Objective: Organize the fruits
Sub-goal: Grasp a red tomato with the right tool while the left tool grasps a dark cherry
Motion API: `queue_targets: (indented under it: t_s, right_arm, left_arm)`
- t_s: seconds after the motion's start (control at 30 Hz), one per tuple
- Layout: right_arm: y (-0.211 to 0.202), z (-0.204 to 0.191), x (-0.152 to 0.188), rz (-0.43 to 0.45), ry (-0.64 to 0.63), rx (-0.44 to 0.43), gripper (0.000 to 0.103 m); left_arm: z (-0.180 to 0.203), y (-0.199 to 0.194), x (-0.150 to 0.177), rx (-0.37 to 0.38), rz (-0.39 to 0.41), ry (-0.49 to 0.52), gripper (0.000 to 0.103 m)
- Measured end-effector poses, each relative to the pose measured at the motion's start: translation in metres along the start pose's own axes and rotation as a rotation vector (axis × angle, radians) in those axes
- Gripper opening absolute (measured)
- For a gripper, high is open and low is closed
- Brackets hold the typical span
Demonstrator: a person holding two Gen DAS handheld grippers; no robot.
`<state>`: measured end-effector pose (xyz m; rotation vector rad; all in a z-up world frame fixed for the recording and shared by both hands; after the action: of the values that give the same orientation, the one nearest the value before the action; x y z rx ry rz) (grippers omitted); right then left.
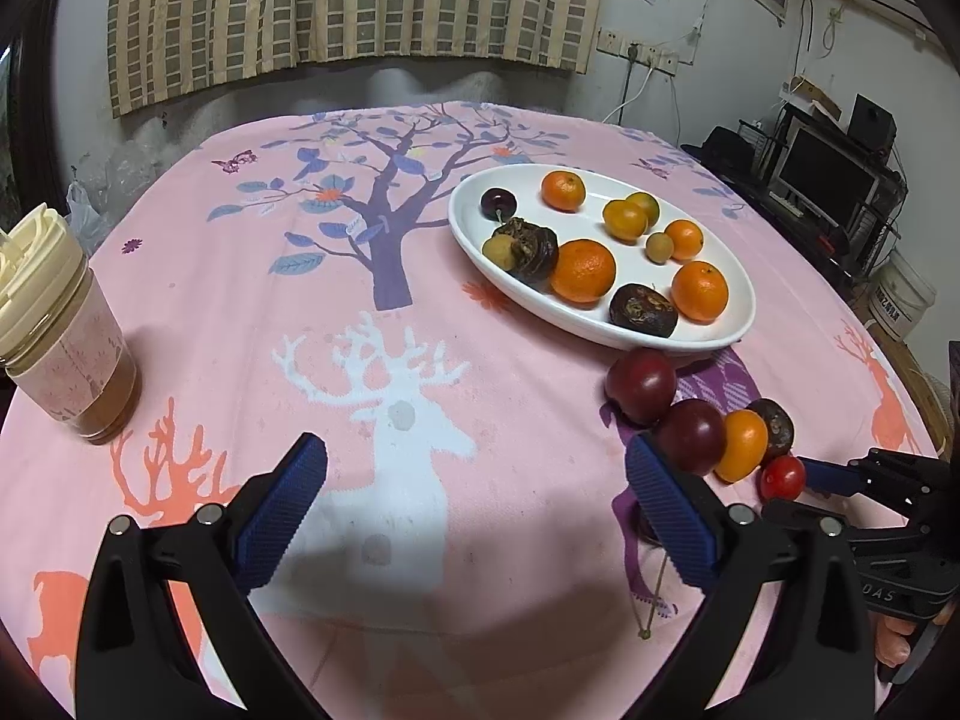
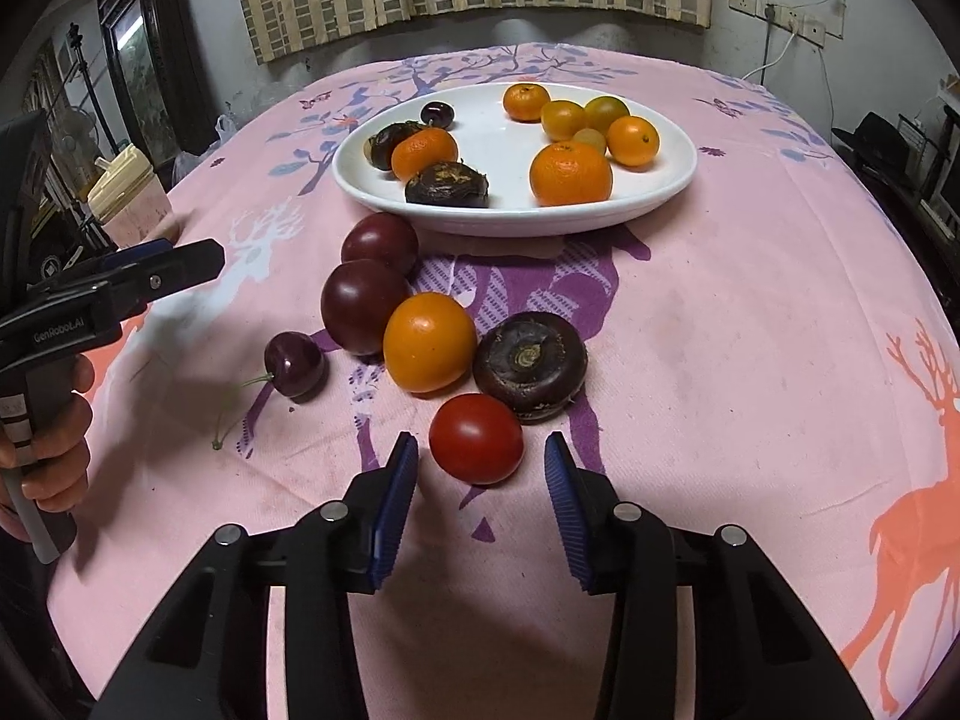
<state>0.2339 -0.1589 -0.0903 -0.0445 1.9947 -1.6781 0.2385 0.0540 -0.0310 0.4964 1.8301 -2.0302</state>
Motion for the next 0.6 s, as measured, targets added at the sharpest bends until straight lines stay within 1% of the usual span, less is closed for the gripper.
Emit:
queue_targets:
  t_s: [0.1, 0.23, 0.3, 0.4, 0.5, 0.6]
  right_arm:
    - [0.000, 0.000, -0.001, 0.001, -0.001, 0.013, 0.038]
    - [0.000, 0.000, 0.000, 0.003, 0.000, 0.009, 0.036]
    - [-0.001, -0.001, 0.000, 0.006, -0.008, 0.003, 0.031]
    - [-0.002, -0.001, 0.000, 0.009, -0.011, 0.006, 0.031]
    - [-0.005, 0.000, 0.001, 0.018, -0.003, -0.017, 0.031]
    - [-0.011, 0.002, 0.002, 0.042, 0.006, -0.040, 0.031]
  left_arm:
    - [0.001, 0.000, 0.001, -0.004, 0.000, 0.003, 0.098]
    - [0.000, 0.000, 0.002, -0.008, -0.001, -0.001, 0.098]
    - [-0.001, 0.000, 0.003, -0.009, -0.006, -0.007, 0.098]
    - [-0.003, 0.000, 0.004, -0.009, -0.010, -0.013, 0.098]
    - [-0.003, 0.000, 0.004, -0.007, -0.010, -0.012, 0.098]
    - [-0.001, 0.001, 0.005, 0.012, -0.016, -0.005, 0.098]
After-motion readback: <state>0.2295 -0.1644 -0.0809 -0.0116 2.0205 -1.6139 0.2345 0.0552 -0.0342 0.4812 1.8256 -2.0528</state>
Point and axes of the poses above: each gripper's, at about its wrist camera, not at the fingertips, and y roughly the way its jaws point, z to its right, x to its underside, the point moved 2 cm from there along y, roughly the way its jaws point, and after that the axes turned 14 degrees about -z, right-handed, at the moved point
